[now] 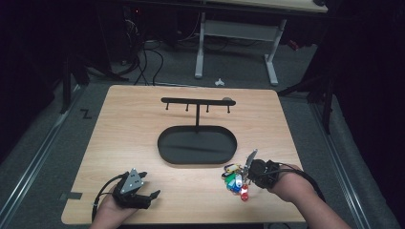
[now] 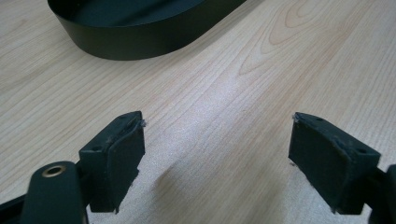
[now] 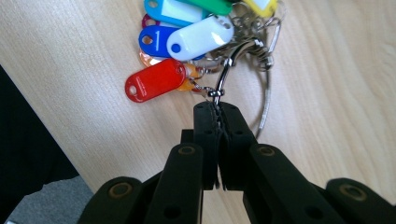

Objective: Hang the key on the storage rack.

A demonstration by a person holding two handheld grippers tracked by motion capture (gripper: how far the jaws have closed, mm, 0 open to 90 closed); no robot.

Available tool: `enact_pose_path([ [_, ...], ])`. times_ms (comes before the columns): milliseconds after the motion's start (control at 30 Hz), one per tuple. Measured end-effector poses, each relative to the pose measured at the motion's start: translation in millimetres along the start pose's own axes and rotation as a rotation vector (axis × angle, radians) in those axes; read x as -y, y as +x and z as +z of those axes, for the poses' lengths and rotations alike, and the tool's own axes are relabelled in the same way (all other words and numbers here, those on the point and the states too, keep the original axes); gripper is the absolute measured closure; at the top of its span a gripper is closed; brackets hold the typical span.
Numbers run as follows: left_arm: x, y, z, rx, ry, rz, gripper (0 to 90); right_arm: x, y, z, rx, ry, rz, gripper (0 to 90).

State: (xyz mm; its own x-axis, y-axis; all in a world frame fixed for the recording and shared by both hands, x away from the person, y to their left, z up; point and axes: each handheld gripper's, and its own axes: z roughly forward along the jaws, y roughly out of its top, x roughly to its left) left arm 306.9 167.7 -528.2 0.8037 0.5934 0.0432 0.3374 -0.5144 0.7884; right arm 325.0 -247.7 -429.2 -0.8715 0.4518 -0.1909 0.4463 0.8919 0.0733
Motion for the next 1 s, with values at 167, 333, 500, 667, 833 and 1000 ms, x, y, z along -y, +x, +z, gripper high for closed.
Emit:
enact_pose_path([
  [167, 0.1, -0.1, 0.0, -0.001, -0.002, 0.001, 19.0, 0.0, -3.8, -9.9, 0.028, -0.013, 0.008, 87.6],
  [333, 0.1, -0.1, -0.1, -0.002, -0.002, 0.001, 19.0, -0.5, -6.8, -17.5, 0.042, -0.016, 0.013, 87.7],
  [500, 0.1, -0.1, 0.2, -0.001, -0.001, 0.002, 19.1, -0.9, -8.5, -20.4, 0.027, -0.017, 0.028, 87.7],
  [667, 0.1, -0.1, 0.1, -0.001, 0.002, 0.003, 19.1, -2.5, -12.4, -27.0, 0.024, -0.023, 0.048, 87.8],
  [833, 0.1, -0.2, 0.0, -0.002, 0.002, 0.004, 19.1, -4.0, -15.8, -36.4, 0.027, -0.041, 0.066, 87.8],
  [1000, 0.2, -0.1, -0.1, -0.002, 0.002, 0.003, 19.1, -5.1, -19.4, -45.6, 0.023, -0.051, 0.083, 87.8],
])
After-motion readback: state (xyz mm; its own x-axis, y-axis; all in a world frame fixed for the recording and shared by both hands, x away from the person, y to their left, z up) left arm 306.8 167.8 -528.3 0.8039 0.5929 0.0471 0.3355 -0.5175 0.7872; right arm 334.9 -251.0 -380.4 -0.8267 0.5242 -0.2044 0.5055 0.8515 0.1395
